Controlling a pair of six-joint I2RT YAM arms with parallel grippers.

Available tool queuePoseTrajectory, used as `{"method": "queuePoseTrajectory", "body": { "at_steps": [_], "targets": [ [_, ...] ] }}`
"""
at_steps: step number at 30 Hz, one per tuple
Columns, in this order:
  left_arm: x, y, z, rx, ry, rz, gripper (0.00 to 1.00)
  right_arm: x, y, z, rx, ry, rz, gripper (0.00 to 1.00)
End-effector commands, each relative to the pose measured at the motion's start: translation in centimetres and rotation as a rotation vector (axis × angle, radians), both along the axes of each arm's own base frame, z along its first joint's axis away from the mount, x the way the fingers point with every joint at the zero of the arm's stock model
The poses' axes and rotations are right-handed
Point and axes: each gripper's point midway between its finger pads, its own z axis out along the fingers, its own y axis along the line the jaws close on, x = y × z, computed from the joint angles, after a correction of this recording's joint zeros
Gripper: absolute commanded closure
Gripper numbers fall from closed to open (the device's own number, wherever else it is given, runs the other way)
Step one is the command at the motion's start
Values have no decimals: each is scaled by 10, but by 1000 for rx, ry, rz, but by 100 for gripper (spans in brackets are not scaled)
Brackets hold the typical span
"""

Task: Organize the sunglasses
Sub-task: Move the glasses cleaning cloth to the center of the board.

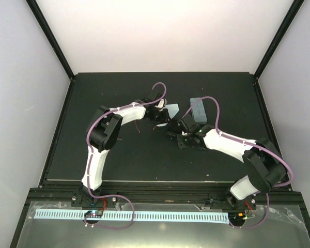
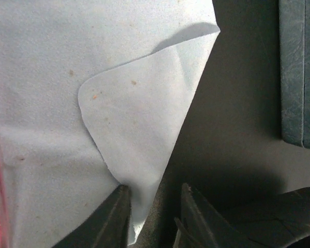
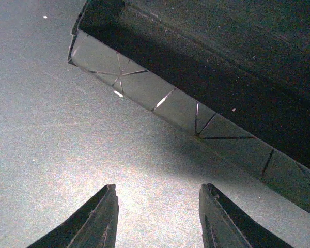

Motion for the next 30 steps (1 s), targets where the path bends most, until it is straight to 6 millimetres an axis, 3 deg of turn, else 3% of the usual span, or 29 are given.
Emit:
{"method": "queuePoseTrajectory", "body": {
  "at_steps": [1, 5, 9, 14, 21, 30],
  "targets": [
    [-7, -5, -8, 2, 55, -29, 80, 3, -5, 8, 5, -31, -29, 55],
    [-5, -5, -1, 3, 32, -34, 98, 3, -7, 10, 2, -39, -33, 55],
    [-3, 8, 17, 59, -38, -24, 98, 3, -8, 14, -1, -48, -38, 55],
    [-20, 37, 32, 153, -102, -33, 99, 2, -9, 17, 7, -55, -43, 55],
    [-73, 55, 29, 140, -69, -114, 98, 0, -6, 14, 26, -39, -35, 55],
    [-149, 45, 36, 59, -27, -259, 99, -6, -2, 9, 56, -11, -32, 55]
  ]
}}
